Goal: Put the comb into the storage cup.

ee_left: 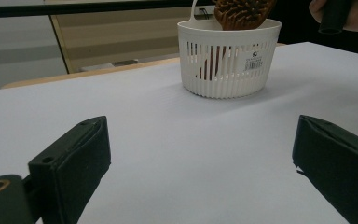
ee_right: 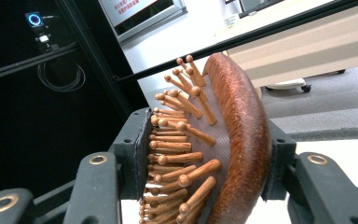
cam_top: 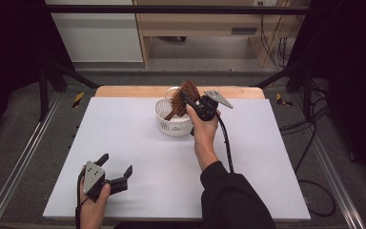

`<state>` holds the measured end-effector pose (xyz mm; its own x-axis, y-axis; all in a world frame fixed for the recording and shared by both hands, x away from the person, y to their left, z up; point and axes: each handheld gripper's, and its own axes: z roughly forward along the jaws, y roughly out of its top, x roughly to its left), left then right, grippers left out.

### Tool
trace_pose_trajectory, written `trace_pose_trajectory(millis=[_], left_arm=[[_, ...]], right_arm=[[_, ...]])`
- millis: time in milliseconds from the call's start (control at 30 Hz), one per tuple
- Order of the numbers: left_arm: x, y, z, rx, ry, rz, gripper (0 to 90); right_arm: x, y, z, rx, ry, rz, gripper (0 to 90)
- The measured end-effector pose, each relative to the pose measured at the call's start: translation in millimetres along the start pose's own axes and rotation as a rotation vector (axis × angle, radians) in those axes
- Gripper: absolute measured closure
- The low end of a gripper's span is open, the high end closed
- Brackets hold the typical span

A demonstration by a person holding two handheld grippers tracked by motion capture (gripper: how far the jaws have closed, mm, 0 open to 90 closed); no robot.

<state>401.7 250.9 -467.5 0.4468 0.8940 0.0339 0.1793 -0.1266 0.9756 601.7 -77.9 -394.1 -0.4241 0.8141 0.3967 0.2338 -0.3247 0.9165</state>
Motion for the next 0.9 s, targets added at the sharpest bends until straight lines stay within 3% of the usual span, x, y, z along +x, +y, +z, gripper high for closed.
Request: trace_pose_trajectory(millis=[900], left_arm=[[0.5, 0.1, -0.3, -0.002, 0.002, 0.0, 4.2]], right_arm=[[-14.2, -0.2, -1.8, 0.031, -0.017, 0.008, 44.1]])
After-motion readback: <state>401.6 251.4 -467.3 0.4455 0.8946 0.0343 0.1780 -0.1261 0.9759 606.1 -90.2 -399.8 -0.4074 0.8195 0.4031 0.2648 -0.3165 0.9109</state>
